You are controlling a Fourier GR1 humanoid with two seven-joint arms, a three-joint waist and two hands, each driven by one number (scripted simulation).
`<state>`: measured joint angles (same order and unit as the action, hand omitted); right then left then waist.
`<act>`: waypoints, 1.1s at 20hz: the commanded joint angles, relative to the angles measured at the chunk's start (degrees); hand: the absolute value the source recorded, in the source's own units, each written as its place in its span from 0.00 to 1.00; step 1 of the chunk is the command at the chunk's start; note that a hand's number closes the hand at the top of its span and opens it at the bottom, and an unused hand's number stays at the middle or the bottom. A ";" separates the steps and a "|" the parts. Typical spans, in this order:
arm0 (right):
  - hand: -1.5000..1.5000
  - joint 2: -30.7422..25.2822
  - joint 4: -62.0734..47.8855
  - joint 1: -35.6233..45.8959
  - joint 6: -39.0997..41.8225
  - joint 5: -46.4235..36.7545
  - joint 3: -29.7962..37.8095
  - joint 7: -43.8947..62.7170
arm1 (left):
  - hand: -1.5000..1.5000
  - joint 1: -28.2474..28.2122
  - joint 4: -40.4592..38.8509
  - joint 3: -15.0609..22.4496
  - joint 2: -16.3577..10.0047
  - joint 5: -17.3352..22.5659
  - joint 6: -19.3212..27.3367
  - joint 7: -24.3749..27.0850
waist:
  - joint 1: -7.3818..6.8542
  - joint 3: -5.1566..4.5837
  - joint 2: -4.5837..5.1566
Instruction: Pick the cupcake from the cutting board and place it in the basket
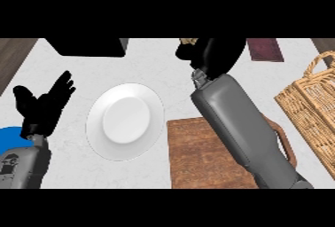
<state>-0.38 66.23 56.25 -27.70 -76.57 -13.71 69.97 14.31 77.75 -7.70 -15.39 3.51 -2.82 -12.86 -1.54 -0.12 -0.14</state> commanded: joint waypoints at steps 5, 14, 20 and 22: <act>1.00 -1.56 -4.88 11.88 8.39 -7.30 11.09 10.70 | 0.50 -2.72 2.69 0.39 0.65 -0.67 0.77 0.28 | 0.73 0.06 -0.11; 1.00 -8.00 -7.43 11.34 12.33 -13.10 19.38 7.35 | 0.50 -2.11 3.82 -0.95 0.12 0.66 0.56 -1.69 | 1.76 0.07 -0.22; 1.00 -12.87 -3.59 7.88 12.88 -13.03 25.38 3.42 | 0.50 -0.81 1.64 -1.90 -1.38 0.41 -0.28 -1.07 | 2.05 0.11 -0.10; 1.00 -10.86 1.41 3.27 14.89 -14.23 24.75 3.82 | 0.50 -1.45 1.39 -1.76 -0.56 0.57 -0.20 -0.64 | 2.54 0.11 -0.30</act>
<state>-11.29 62.77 62.73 -17.75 -89.75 9.92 66.48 12.66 79.07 -9.38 -16.15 3.93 -3.01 -13.13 0.60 -0.02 -0.29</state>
